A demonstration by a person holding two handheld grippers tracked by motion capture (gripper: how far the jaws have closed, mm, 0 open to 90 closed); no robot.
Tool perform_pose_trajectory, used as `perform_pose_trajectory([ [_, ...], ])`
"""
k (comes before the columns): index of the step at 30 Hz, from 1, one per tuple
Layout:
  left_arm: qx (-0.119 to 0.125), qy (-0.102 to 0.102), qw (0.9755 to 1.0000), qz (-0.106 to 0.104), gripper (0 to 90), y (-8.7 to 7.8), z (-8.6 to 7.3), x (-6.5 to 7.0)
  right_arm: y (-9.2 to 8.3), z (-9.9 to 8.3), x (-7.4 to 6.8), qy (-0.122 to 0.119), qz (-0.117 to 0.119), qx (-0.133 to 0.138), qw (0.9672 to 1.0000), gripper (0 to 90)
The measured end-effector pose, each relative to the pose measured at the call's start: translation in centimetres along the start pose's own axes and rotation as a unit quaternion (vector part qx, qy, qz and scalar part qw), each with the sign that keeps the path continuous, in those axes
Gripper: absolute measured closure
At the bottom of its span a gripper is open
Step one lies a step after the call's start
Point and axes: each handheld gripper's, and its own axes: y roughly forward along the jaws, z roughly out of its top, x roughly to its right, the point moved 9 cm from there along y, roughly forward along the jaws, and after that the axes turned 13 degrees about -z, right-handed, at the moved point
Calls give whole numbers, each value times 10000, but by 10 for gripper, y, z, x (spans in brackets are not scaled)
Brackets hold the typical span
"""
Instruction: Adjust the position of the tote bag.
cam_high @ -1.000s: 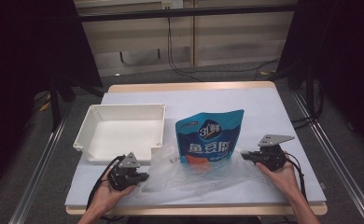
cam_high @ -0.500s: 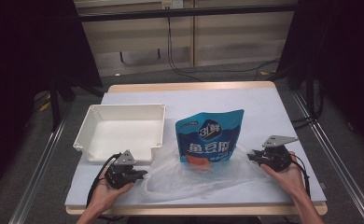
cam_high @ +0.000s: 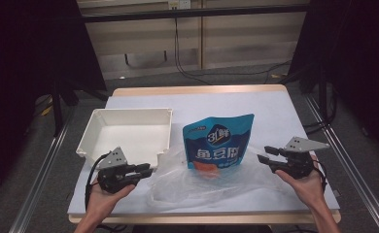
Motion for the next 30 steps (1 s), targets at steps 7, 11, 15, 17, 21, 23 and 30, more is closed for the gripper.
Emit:
perform_pose_trajectory([
  [7,-194,141,9961,-851,900,46,12,28,0,13,-22,-119,457,102,9988,837],
  [11,-469,-39,9923,-1143,900,77,11,27,14,12,-32,-179,662,-57,9976,900],
  [15,-832,-275,9884,-1237,900,97,-6,20,27,10,-38,-236,784,-258,9963,900],
  [17,-1017,-282,9884,-1090,900,98,-13,12,31,8,-40,-200,859,-318,9956,900],
  [21,-1020,-315,9921,-666,900,95,-14,-5,39,-1,-43,-214,920,-461,9945,900],
  [23,-975,-348,9924,-660,900,95,-13,-7,40,-3,-45,-250,937,-507,9940,900],
  [30,-817,-366,9946,-531,900,104,4,-21,50,-19,-54,-479,1038,-856,9897,900],
])
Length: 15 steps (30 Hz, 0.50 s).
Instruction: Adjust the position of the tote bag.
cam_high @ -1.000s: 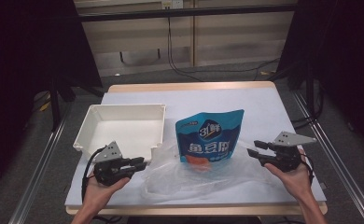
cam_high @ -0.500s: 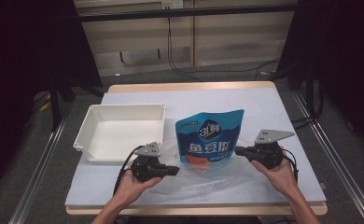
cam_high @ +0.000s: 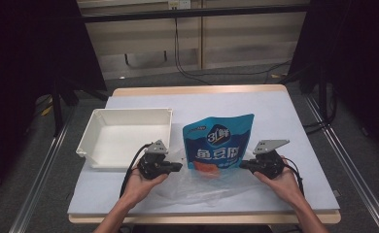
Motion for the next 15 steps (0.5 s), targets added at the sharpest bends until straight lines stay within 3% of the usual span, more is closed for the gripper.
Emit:
perform_pose_trajectory([
  [2,-50,24,10000,39,900,1,2,-1,3,-3,-1,-70,-22,-93,9999,900],
  [4,34,45,9998,-181,900,12,6,1,4,-5,-2,-81,7,-120,9999,900],
  [6,-246,189,9994,-135,900,19,1,1,4,-6,-1,-56,12,-129,9999,900],
  [10,-507,260,9984,-34,900,30,-8,0,10,-13,-1,-96,-2,-310,9995,900],
  [11,-650,356,9972,-13,900,31,-11,0,11,-15,0,-130,-26,-356,9993,900],
  [12,-694,305,9971,15,900,33,-14,1,12,-16,0,-184,-85,-389,9990,900],
  [14,-985,391,9944,-23,900,31,-23,2,14,-18,0,-226,-119,-420,9988,900],
  [15,-906,312,9954,-71,900,31,-24,4,14,-19,0,-261,-144,-426,9986,900],
])
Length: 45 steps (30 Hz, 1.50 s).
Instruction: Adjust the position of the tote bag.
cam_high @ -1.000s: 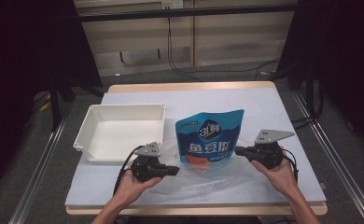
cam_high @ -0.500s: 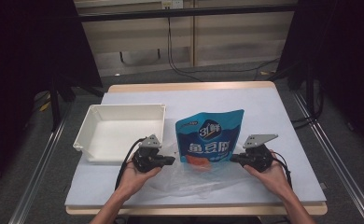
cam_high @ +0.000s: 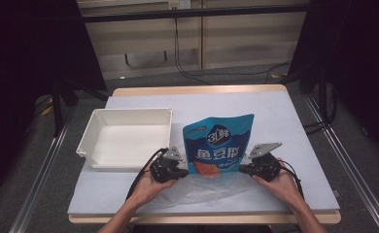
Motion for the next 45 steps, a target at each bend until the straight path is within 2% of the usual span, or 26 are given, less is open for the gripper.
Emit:
perform_pose_trajectory([
  [1,49,-24,10000,-75,900,-1,-2,2,0,0,0,-14,1,-7,10000,900],
  [2,-118,63,9999,-11,900,-3,-5,1,0,-1,-1,-62,-6,-45,10000,900],
  [4,-274,176,9995,36,900,-5,-7,4,-2,-2,-2,-192,-93,-127,9997,900],
  [7,-324,249,9991,59,900,-7,-10,8,-7,-6,1,-503,-353,-318,9976,900],
  [8,-328,247,9992,24,900,-9,-13,9,-8,-8,3,-516,-418,-348,9972,900],
  [11,-387,271,9988,115,900,-14,-18,9,-13,-14,9,-505,-490,-428,9966,900],
  [12,-542,403,9974,264,900,-19,-22,8,-15,-15,11,-483,-499,-440,9966,900],
  [14,-594,395,9970,292,900,-21,-24,9,-16,-17,12,-478,-511,-474,9964,900],
  [16,-544,361,9974,299,900,-22,-25,8,-18,-20,13,-394,-430,-445,9973,900],
  [18,-543,364,9974,318,900,-22,-26,9,-19,-20,13,-448,-465,-453,9969,900],
  [21,-619,408,9967,324,900,-24,-28,10,-21,-22,11,-409,-363,-427,9976,900],
  [23,-593,350,9971,334,900,-27,-31,11,-25,-25,9,-415,-325,-392,9978,900],
  [27,-657,475,9960,385,900,-28,-33,11,-26,-26,9,-475,-338,-449,9973,900],
  [28,-699,603,9940,578,900,-28,-33,10,-26,-26,8,-445,-284,-412,9978,900],
  [29,-694,549,9949,489,900,-29,-33,10,-26,-26,9,-442,-278,-419,9978,900],
  [30,-591,538,9952,567,900,-29,-34,9,-26,-26,10,-460,-310,-414,9976,900],
  [31,-585,489,9961,444,900,-32,-36,8,-26,-26,10,-482,-340,-402,9974,900],
  [34,-485,322,9974,426,900,-38,-41,3,-26,-27,11,-484,-410,-482,9968,900],
  [35,-452,269,9975,464,900,-39,-42,2,-25,-26,11,-501,-346,-420,9973,900],
  [41,-434,271,9976,474,900,-42,-44,2,-28,-30,16,-382,-394,-457,9974,900],
  [45,-386,198,9980,468,900,-47,-49,0,-31,-34,20,-412,-554,-506,9963,900],
])
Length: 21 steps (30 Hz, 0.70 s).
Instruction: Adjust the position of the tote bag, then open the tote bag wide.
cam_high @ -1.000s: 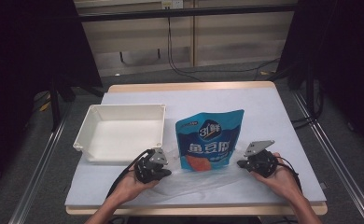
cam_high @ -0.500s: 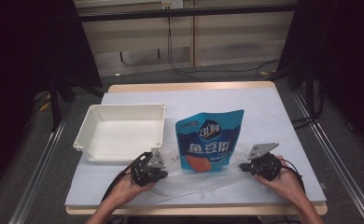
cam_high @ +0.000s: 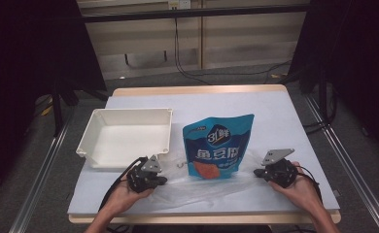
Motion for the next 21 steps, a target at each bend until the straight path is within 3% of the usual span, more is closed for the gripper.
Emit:
perform_pose_trajectory([
  [4,-44,9,10000,62,900,-1,-1,0,-2,-3,0,118,8,-45,9999,900],
  [10,-52,-57,9999,64,900,-4,-4,0,-5,-6,1,-14,-172,-159,9997,900],
  [18,-7,-196,9998,47,900,-6,-6,-1,-5,-7,3,137,-96,-23,9999,900],
  [19,105,-242,9997,-7,900,-5,-5,-1,-5,-7,4,139,-119,-17,9998,900],
  [21,98,-219,9997,-57,900,-5,-5,-2,-4,-5,3,118,-139,-5,9998,900],
])
